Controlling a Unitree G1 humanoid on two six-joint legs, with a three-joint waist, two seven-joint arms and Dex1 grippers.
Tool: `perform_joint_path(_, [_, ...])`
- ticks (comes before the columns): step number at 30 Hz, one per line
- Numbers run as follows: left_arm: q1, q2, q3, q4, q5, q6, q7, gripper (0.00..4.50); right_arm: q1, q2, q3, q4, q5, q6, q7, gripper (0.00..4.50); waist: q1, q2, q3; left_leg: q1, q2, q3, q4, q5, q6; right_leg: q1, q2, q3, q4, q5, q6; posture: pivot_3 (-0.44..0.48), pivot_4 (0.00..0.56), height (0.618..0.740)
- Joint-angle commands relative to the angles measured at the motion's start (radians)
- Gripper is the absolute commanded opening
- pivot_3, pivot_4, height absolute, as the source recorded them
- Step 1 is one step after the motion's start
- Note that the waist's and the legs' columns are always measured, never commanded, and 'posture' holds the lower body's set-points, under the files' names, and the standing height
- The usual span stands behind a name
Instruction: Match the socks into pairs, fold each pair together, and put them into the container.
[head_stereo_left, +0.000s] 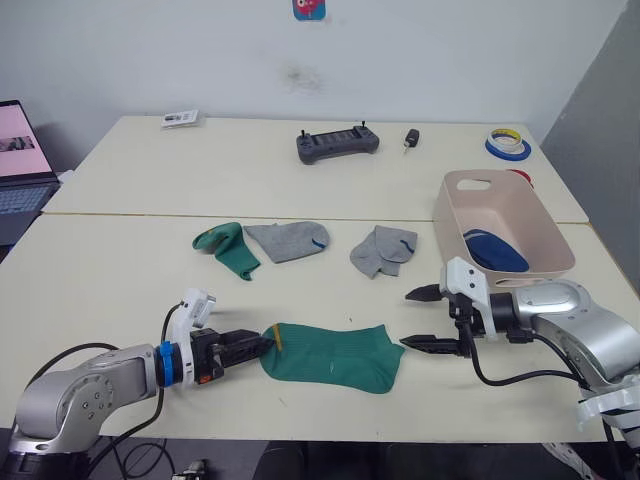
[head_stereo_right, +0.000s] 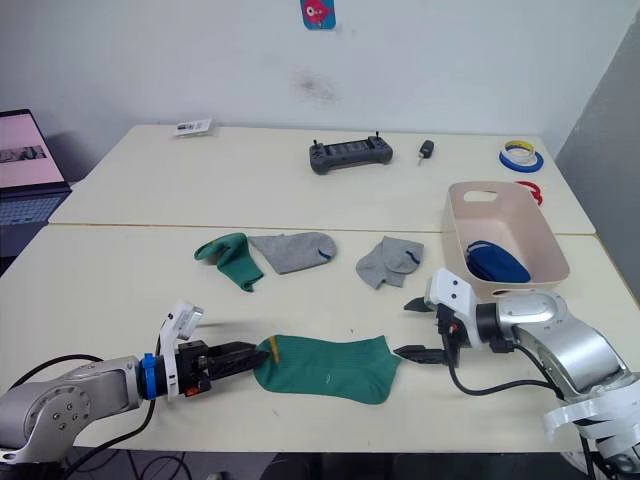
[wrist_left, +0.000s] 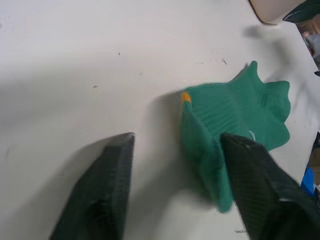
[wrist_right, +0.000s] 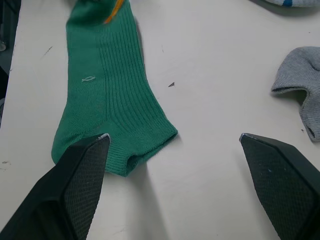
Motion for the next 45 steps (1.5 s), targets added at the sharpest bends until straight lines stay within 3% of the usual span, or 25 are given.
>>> perform_joint_path(1, [0.043,0.042,0.088,-0.017,0.014,-0.046,-0.039,4.08,0.008,-0.007,-0.064,-0.041,-0.009,-0.043,-0.004,4.50,-0.001,0.000,0.000,0.000,0.000,0.000,0.000,0.000,0.000,0.000,0.000,0.000,0.000,0.000,0.000,0.000,0.150,0.740])
perform_joint_path(3, [0.077,0.056,0.151,-0.009,0.014,-0.065,-0.050,4.46,0.009,-0.004,-0.093,-0.057,-0.002,-0.055,-0.014,4.50,-0.002,0.000,0.000,0.000,0.000,0.000,0.000,0.000,0.000,0.000,0.000,0.000,0.000,0.000,0.000,0.000,0.150,0.740])
perform_joint_path(9, [0.131,-0.013,0.364,0.056,0.012,-0.126,0.044,4.46,-0.019,0.016,-0.168,-0.146,0.051,-0.022,-0.055,4.50,0.000,0.000,0.000,0.000,0.000,0.000,-0.001,0.000,0.000,0.000,-0.001,0.000,0.000,0.000,0.000,0.000,0.150,0.740])
perform_joint_path(15, [0.040,-0.122,0.423,0.097,-0.010,-0.138,0.206,4.46,-0.040,0.040,-0.146,-0.179,0.049,-0.005,-0.073,4.50,0.004,0.000,0.000,0.000,0.000,0.000,0.000,0.000,0.000,0.000,-0.001,-0.001,-0.001,0.000,0.000,0.000,0.150,0.740])
perform_joint_path(21, [-0.058,-0.172,0.291,0.059,0.097,-0.213,0.272,4.46,-0.045,0.057,-0.115,-0.193,0.020,-0.008,-0.088,4.50,0.003,-0.001,0.000,0.000,-0.001,0.000,0.000,0.000,0.000,0.001,-0.001,-0.001,-0.001,0.000,0.000,0.000,0.150,0.740])
perform_joint_path(25, [-0.109,-0.158,0.130,0.052,0.263,-0.300,0.300,4.46,-0.035,0.057,-0.095,-0.207,0.002,-0.010,-0.094,4.50,0.003,-0.001,0.000,0.000,-0.001,0.000,0.000,0.000,0.000,0.000,-0.001,0.000,-0.001,0.000,0.000,0.000,0.150,0.740])
perform_joint_path(29, [-0.184,-0.179,0.006,0.099,0.400,-0.389,0.327,4.46,-0.032,0.064,-0.090,-0.214,-0.007,-0.007,-0.102,4.50,0.003,-0.001,0.000,0.000,-0.001,0.000,0.000,0.000,0.000,0.001,-0.001,0.000,-0.001,0.000,0.000,0.000,0.150,0.740])
perform_joint_path(33, [-0.242,-0.208,-0.048,0.167,0.479,-0.429,0.356,4.46,-0.027,0.066,-0.083,-0.220,-0.011,-0.007,-0.111,4.50,0.002,-0.001,0.000,0.000,-0.001,0.000,0.000,0.000,0.000,0.000,-0.001,0.000,-0.001,0.000,0.000,0.000,0.150,0.740])
perform_joint_path(37, [-0.257,-0.219,-0.077,0.196,0.493,-0.385,0.345,3.58,-0.018,0.064,-0.081,-0.223,-0.013,-0.008,-0.117,4.50,0.000,-0.001,0.000,0.000,-0.001,0.001,0.000,0.000,0.000,0.000,0.000,0.000,-0.001,0.000,0.000,0.000,0.150,0.740])
perform_joint_path(45, [-0.298,-0.271,-0.084,0.229,0.522,-0.397,0.364,0.92,-0.011,0.063,-0.083,-0.219,-0.017,-0.013,-0.116,4.50,0.002,-0.001,0.000,-0.001,-0.001,0.000,0.000,0.000,0.000,0.001,-0.001,-0.001,-0.001,0.000,0.000,0.000,0.150,0.740])
